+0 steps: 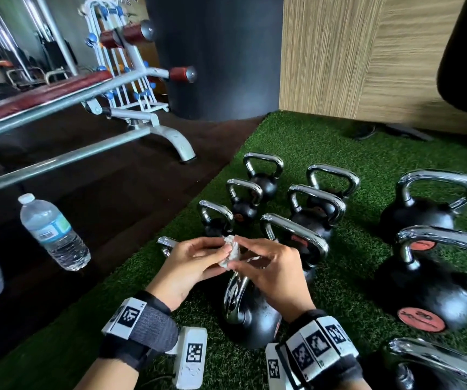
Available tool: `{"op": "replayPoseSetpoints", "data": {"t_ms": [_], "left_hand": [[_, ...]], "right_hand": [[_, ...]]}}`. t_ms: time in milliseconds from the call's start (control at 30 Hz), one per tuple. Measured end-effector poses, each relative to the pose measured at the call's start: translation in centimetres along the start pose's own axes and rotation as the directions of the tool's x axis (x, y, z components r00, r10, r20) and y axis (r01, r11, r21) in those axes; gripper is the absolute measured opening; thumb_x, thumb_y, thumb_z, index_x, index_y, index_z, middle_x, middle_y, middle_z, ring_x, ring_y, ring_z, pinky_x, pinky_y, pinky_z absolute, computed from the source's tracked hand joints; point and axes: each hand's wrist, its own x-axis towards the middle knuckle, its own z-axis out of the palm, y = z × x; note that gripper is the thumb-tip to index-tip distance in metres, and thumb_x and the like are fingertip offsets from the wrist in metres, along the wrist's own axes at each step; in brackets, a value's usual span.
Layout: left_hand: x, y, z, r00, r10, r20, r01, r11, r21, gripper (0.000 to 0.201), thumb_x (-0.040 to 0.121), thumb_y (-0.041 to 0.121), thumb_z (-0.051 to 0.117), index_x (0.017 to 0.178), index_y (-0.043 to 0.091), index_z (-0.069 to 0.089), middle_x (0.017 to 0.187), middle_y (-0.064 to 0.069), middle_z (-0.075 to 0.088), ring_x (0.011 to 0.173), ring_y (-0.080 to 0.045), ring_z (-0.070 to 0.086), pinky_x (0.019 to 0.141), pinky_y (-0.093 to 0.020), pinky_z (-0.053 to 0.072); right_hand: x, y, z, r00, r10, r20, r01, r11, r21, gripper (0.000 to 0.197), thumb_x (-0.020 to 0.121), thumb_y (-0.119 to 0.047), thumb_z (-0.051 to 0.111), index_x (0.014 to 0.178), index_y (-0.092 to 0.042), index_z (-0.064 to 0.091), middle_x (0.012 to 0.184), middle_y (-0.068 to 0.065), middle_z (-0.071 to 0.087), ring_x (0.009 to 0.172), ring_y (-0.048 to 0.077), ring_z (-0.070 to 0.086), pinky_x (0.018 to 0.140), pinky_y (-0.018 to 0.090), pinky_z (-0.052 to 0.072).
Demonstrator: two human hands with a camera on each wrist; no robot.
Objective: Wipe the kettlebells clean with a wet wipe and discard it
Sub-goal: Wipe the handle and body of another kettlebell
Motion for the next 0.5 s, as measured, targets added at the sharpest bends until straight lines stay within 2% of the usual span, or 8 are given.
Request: {"op": "replayPoseSetpoints", "data": {"t_ms": [100,200,267,300,367,433,467,500], "left_hand": [[0.3,0.0,0.7,0.999,0.008,-0.032,-0.007,1.000,0.017,0.051,0.068,0.026,0.084,0.112,0.004,0.067,0.099,-0.018,0.077,0.090,-0.020,0.076,0.071,-0.026,0.061],[0.9,-0.1,0.7,0.998,0.018,0.060,-0.020,0.999,0.040,0.041,0.083,0.028,0.076,0.122,0.019,0.066,0.105,-0.014,0.077,0.096,-0.023,0.075,0.075,-0.029,0.061],[1.8,-0.7,0.0,0.995,0.032,0.094,-0.049,0.982,0.180,0.040,0.095,0.015,0.066,0.132,0.028,0.059,0.114,-0.009,0.075,0.102,-0.022,0.074,0.081,-0.036,0.063],[2.5,-1.3,-0.6,0.994,0.037,0.102,-0.070,0.936,0.345,0.051,0.096,0.004,0.064,0.137,0.033,0.053,0.123,-0.006,0.071,0.107,-0.019,0.071,0.087,-0.039,0.061],[3.8,-3.2,-1.9,0.975,-0.070,0.213,-0.116,0.657,0.745,0.085,0.086,-0.005,0.070,0.149,0.040,0.033,0.154,0.002,0.044,0.134,-0.013,0.050,0.109,-0.041,0.048],[4.4,-6.0,-2.5,0.887,-0.313,0.339,-0.226,0.345,0.911,0.124,0.073,0.016,0.088,0.159,0.036,0.001,0.166,0.010,0.008,0.149,-0.008,0.006,0.125,-0.039,0.013],[4.5,-7.3,-2.5,0.845,-0.392,0.365,-0.262,0.292,0.920,0.139,0.065,0.027,0.094,0.157,0.035,-0.010,0.166,0.009,-0.004,0.147,-0.008,-0.007,0.123,-0.039,0.001],[4.5,-8.6,-2.3,0.817,-0.415,0.400,-0.293,0.298,0.908,0.148,0.058,0.033,0.096,0.157,0.033,-0.014,0.167,0.006,-0.008,0.147,-0.009,-0.010,0.122,-0.038,-0.004]], "right_hand": [[0.0,0.4,0.2,0.995,0.088,-0.037,-0.088,0.996,0.017,0.037,0.070,-0.025,0.088,0.105,-0.026,0.077,0.096,-0.017,0.075,0.083,-0.010,0.068,0.075,0.004,0.049],[0.2,1.6,0.2,0.979,0.194,-0.059,-0.186,0.976,0.116,0.027,0.071,-0.025,0.086,0.096,-0.029,0.077,0.082,-0.020,0.075,0.072,-0.007,0.070,0.065,0.007,0.052],[0.5,3.3,-0.3,0.953,0.257,-0.159,-0.249,0.966,0.065,0.022,0.070,-0.030,0.085,0.090,-0.029,0.076,0.077,-0.017,0.074,0.070,-0.005,0.070,0.066,0.011,0.055],[0.6,4.4,-0.7,0.926,0.297,-0.231,-0.306,0.952,-0.003,0.021,0.070,-0.031,0.084,0.089,-0.029,0.075,0.075,-0.017,0.073,0.069,-0.005,0.069,0.067,0.012,0.056],[0.4,6.6,-1.5,0.861,0.376,-0.342,-0.431,0.897,-0.100,0.022,0.070,-0.031,0.083,0.090,-0.026,0.076,0.078,-0.013,0.073,0.071,0.001,0.069,0.069,0.014,0.053],[-0.1,8.5,-1.5,0.814,0.461,-0.353,-0.524,0.845,-0.105,0.023,0.069,-0.028,0.085,0.090,-0.023,0.076,0.080,-0.007,0.074,0.074,0.008,0.069,0.073,0.017,0.050],[-0.3,9.1,-1.3,0.791,0.514,-0.332,-0.566,0.821,-0.076,0.023,0.068,-0.027,0.086,0.088,-0.024,0.076,0.080,-0.006,0.075,0.074,0.008,0.069,0.075,0.019,0.052],[-0.6,9.6,-0.9,0.770,0.561,-0.303,-0.598,0.800,-0.037,0.020,0.067,-0.026,0.086,0.084,-0.025,0.074,0.078,-0.008,0.074,0.074,0.007,0.069,0.076,0.022,0.055]]}}
